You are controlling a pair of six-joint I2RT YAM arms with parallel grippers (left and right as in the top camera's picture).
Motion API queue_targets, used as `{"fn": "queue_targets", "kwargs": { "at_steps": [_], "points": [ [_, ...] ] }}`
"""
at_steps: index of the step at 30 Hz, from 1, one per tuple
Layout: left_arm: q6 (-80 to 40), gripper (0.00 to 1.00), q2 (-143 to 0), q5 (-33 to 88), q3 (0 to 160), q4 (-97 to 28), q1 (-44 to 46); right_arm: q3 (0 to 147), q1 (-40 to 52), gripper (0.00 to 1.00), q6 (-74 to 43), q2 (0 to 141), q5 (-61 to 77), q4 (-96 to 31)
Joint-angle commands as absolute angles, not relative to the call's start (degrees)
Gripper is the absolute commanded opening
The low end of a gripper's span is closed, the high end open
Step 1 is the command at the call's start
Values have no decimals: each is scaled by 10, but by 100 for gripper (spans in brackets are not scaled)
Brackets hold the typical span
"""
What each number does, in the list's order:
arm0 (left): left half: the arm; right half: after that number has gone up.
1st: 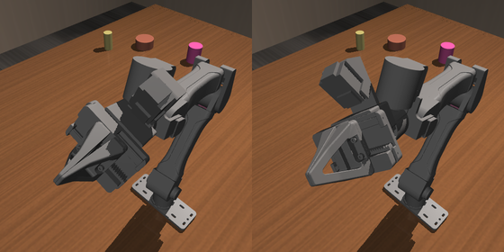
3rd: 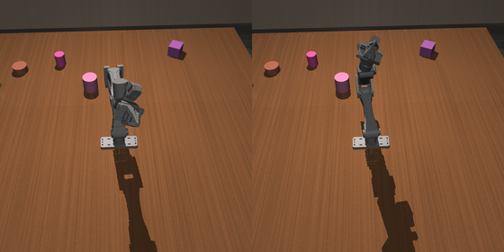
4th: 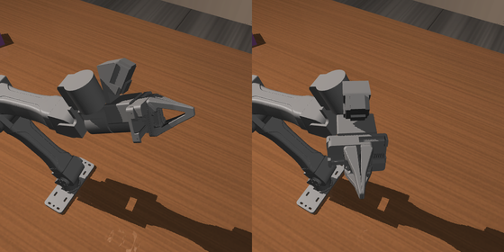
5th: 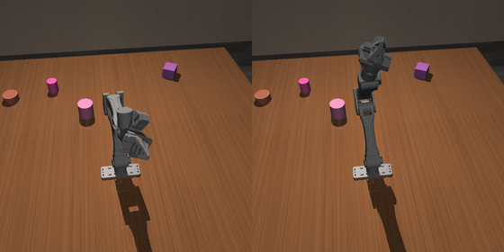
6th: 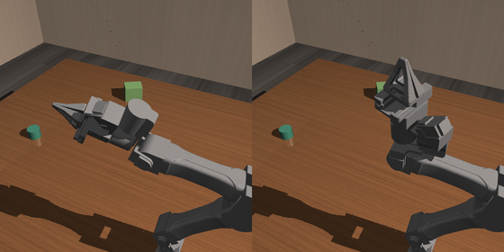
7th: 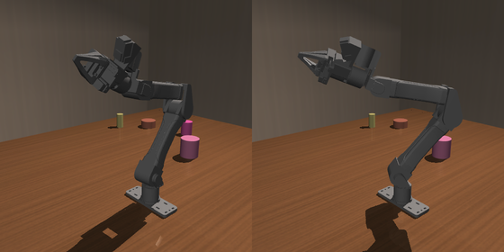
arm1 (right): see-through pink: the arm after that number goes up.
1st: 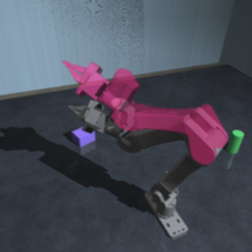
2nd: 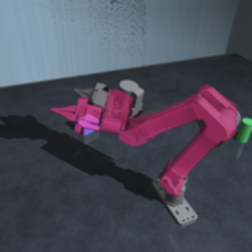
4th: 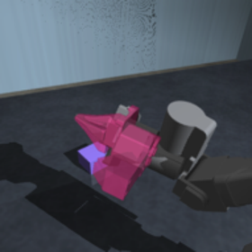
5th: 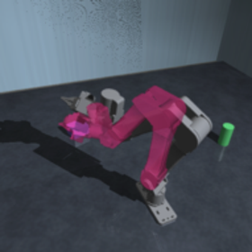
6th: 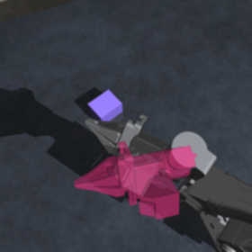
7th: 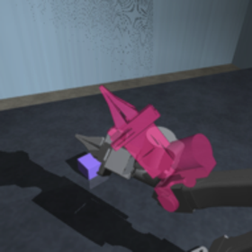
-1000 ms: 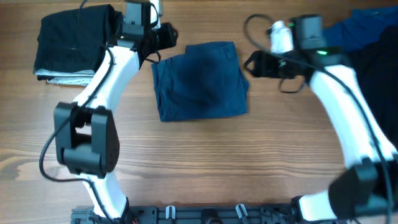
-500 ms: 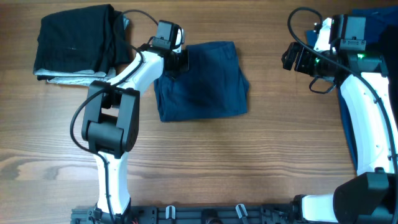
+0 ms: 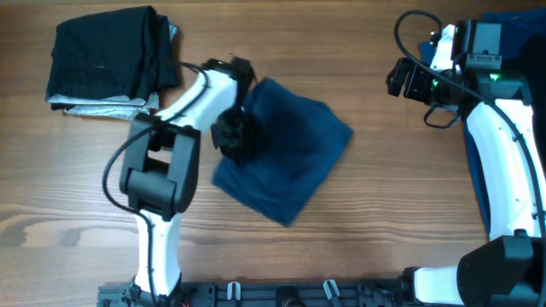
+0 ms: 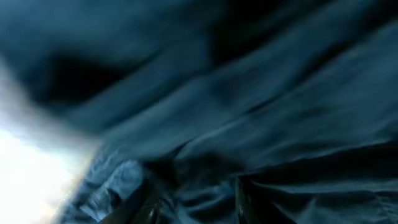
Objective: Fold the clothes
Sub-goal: 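Grasp the folded shorts' top edge with the left gripper and lift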
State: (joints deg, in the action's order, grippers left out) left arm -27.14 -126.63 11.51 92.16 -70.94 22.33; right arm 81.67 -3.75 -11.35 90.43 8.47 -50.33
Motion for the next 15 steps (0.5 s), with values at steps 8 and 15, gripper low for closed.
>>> {"fn": "queue_targets", "kwargs": {
  "at_steps": [8, 15],
  "points": [
    [-269, 100, -1120, -11, 941, -749, 246, 813, -37, 100, -121, 909, 73, -502],
    [-167, 100, -1156, 7, 926, -640, 213, 813, -37, 100, -120, 909, 73, -502]
  ]
}}
